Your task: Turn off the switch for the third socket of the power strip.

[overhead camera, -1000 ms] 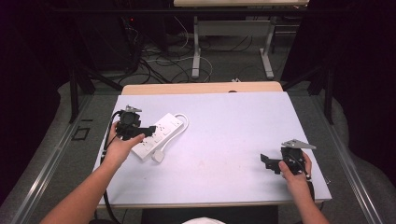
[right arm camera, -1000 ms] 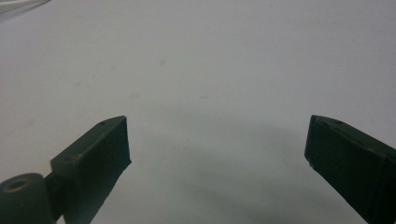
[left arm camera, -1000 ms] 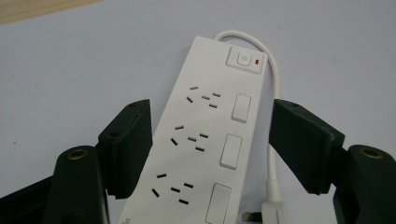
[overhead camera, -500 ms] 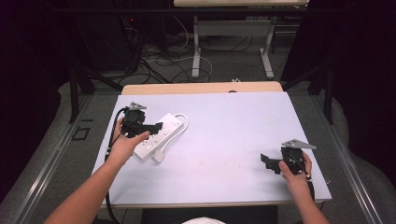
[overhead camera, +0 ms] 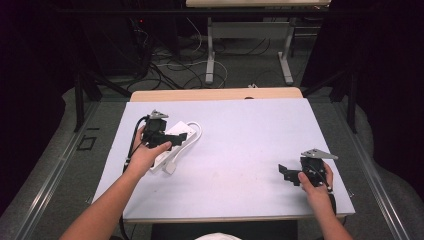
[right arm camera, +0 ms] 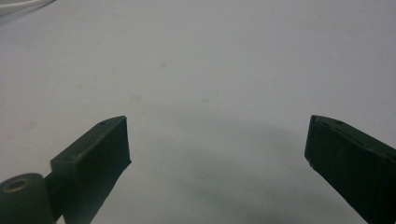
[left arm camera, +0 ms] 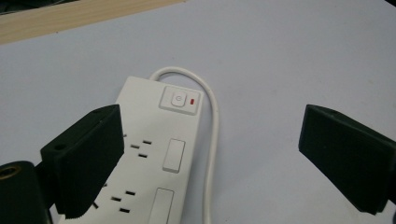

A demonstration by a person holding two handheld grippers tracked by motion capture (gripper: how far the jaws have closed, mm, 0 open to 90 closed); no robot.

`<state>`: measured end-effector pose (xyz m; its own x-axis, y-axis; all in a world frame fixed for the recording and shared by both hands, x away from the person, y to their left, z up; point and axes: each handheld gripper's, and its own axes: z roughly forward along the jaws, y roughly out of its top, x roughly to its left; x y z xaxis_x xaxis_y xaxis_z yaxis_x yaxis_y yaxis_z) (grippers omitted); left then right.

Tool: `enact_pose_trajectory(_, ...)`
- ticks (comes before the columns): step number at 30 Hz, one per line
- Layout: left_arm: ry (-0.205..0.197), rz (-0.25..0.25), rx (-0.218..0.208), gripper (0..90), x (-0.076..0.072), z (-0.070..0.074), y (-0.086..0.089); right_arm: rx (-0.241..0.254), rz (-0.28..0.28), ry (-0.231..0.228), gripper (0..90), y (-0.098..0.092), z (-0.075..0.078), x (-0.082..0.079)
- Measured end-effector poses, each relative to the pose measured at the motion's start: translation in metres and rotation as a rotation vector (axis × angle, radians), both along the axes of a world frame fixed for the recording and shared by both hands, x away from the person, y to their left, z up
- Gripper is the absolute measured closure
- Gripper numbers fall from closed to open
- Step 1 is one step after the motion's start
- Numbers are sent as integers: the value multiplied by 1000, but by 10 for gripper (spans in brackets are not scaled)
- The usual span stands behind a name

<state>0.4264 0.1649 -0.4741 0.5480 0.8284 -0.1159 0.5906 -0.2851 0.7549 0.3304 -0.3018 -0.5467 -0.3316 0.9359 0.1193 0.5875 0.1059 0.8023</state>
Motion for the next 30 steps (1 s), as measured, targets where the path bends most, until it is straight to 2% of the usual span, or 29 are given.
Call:
enact_pose_trajectory(2, 14, -7, 2, 56, 0, -1, -2, 0, 0, 0, 60, 0, 0, 0)
enact_pose_trajectory(6, 10, -23, -12, 20, -1, -4, -6, -1, -4, -2, 60, -2, 0, -1)
enact_pose_trajectory(8, 26, -41, -7, 12, -2, -3, -7, 2, -6, -1, 60, -2, 0, -1)
enact_pose_trajectory(9, 12, -31, -15, 6, -2, -5, -9, 1, -5, -2, 60, -2, 0, -1)
enact_pose_trajectory(17, 3, -57, -10, 4, -9, -5, -20, 0, 1, -6, 60, 0, 0, -1)
enact_pose_trajectory(23, -3, -76, -53, 4, -15, -13, -27, -2, 2, 0, 60, 0, 0, -1)
enact_pose_trajectory(26, -8, -94, -46, 3, -18, -16, -29, -4, 3, 1, 60, 0, -1, 0)
enact_pose_trajectory(30, -15, -106, -57, 3, -22, -21, -33, -2, 4, -1, 60, 0, -1, 0)
